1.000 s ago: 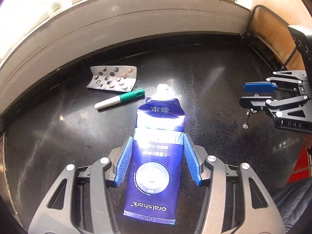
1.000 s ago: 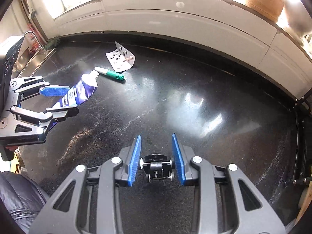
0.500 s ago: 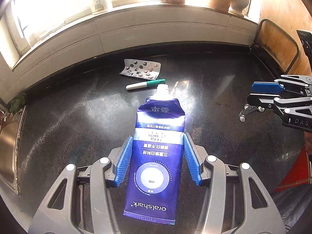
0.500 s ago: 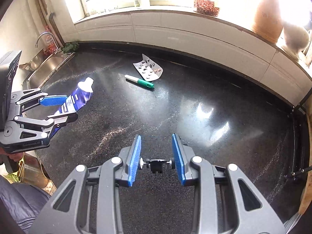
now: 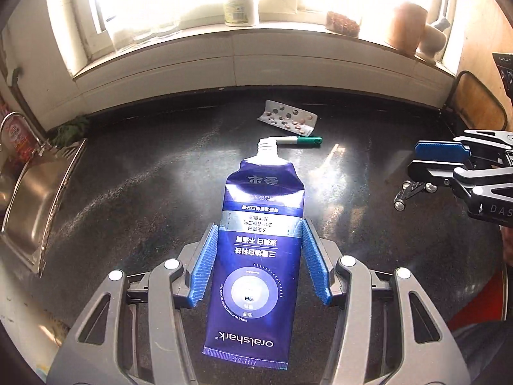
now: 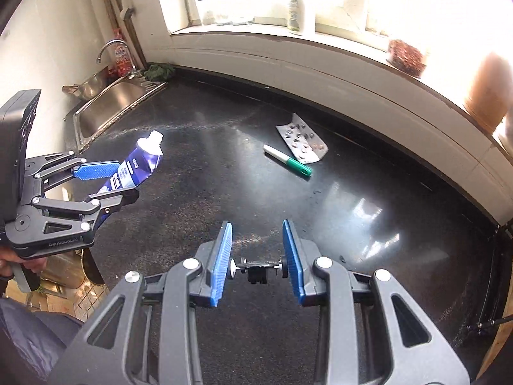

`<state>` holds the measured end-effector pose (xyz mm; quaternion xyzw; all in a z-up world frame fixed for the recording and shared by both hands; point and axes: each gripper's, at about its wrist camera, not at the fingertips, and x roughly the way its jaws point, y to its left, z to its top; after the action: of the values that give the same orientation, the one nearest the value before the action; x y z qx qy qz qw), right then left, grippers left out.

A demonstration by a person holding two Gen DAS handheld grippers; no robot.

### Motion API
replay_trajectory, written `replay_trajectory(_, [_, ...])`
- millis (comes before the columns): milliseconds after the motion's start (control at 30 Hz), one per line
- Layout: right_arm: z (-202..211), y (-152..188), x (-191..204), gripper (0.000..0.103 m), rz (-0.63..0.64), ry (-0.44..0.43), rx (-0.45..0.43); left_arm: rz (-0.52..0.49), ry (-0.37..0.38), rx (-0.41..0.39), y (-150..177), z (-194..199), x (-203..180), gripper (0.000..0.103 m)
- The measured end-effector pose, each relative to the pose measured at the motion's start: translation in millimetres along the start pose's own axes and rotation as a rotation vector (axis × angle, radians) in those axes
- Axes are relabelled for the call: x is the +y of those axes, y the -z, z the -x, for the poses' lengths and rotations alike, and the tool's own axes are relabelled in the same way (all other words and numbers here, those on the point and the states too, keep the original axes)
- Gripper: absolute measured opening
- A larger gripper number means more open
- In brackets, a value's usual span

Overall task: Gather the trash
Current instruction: 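Carry tube and toy car over the black bin and open both tools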

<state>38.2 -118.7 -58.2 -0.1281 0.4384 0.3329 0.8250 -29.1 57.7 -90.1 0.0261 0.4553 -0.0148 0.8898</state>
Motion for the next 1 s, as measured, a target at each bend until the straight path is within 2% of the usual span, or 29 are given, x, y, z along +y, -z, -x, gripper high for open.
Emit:
replay_trajectory(167, [-16.4,-31.4,64.3,0.033,0.13,-0.111,0.001,0.12,-0.106,-0.013,24.5,30.1,51.0,0.051])
replay_trajectory(300, [-33.8,-53.9,131.4,0.033,0.253,-0.225,0.013,0.25,-0.206,-0.006,59.7,59.2,102.8,0.052])
replay_trajectory(433, [-50.4,-67.9,211.4,0.033,0.393,-0.347,0.033,0.401,-0.318,0.022,111.7,88.1,152.5,0.051])
replay_trajectory(600, [-70.7,-68.8,315.3,0.033,0.549,-0.497,0.08,0.591,-0.431,0.075,187.2,117.6,199.3,0.052])
replay_trajectory(800, [-103.6,-52.6,419.6,0.033,0.67,-0.61,0.161,0.774,-0.489,0.128,271.3,128.0,234.8,0.052])
replay_trajectory(1000, [-153.7,-26.7,488.2,0.033,0.712,-0.619,0.25,0.87,-0.483,0.129,330.0,101.8,259.8,0.052])
